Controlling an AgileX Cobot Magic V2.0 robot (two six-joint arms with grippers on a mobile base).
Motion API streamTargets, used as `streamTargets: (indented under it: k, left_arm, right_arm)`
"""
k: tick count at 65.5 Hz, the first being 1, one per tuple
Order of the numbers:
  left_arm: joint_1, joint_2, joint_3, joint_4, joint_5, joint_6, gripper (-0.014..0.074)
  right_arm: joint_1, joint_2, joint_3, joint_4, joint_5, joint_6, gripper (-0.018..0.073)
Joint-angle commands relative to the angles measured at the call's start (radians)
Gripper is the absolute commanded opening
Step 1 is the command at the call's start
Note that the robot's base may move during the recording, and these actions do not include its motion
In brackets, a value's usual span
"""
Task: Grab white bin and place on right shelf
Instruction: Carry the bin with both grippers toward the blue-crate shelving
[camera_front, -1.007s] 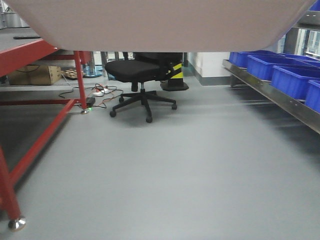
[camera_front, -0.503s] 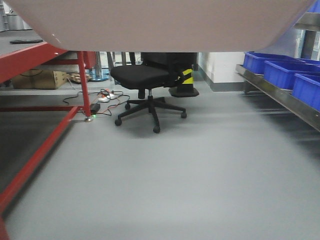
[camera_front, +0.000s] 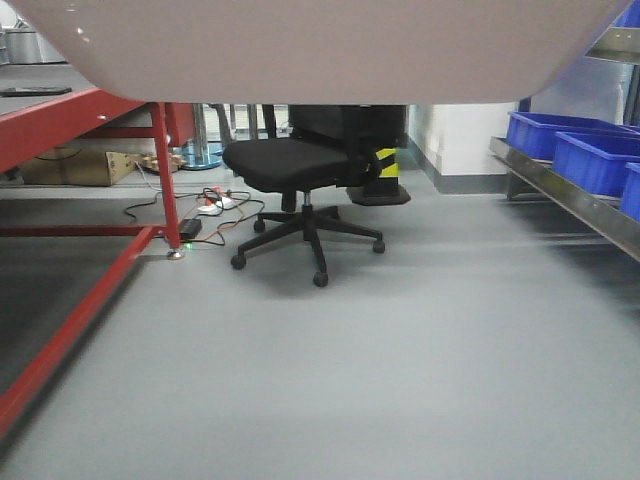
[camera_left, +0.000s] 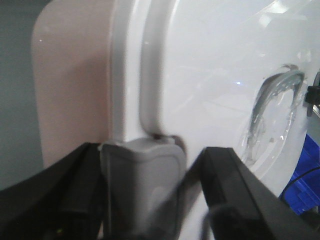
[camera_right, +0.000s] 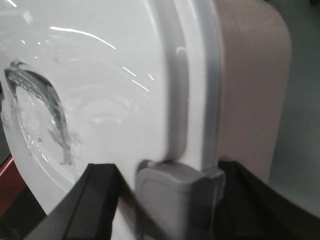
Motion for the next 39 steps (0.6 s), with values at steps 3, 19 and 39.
streamTargets:
  k: [3, 19, 39]
  left_arm:
    - [-0.027, -0.020, -0.037, -0.221, 0.170, 0.004, 0.0260]
    - [-0.027, -0.020, -0.037, -0.221, 0.170, 0.004, 0.0260]
    - [-0.027, -0.020, -0.037, -0.221, 0.170, 0.004, 0.0260]
  right_arm:
    - [0.017, -0.017, -0.039, 0.237, 0.103, -0.008, 0.0412]
    - [0.017, -0.017, -0.039, 0.237, 0.103, -0.008, 0.0412]
    - [0.017, -0.017, -0.039, 0.237, 0.102, -0.008, 0.0412]
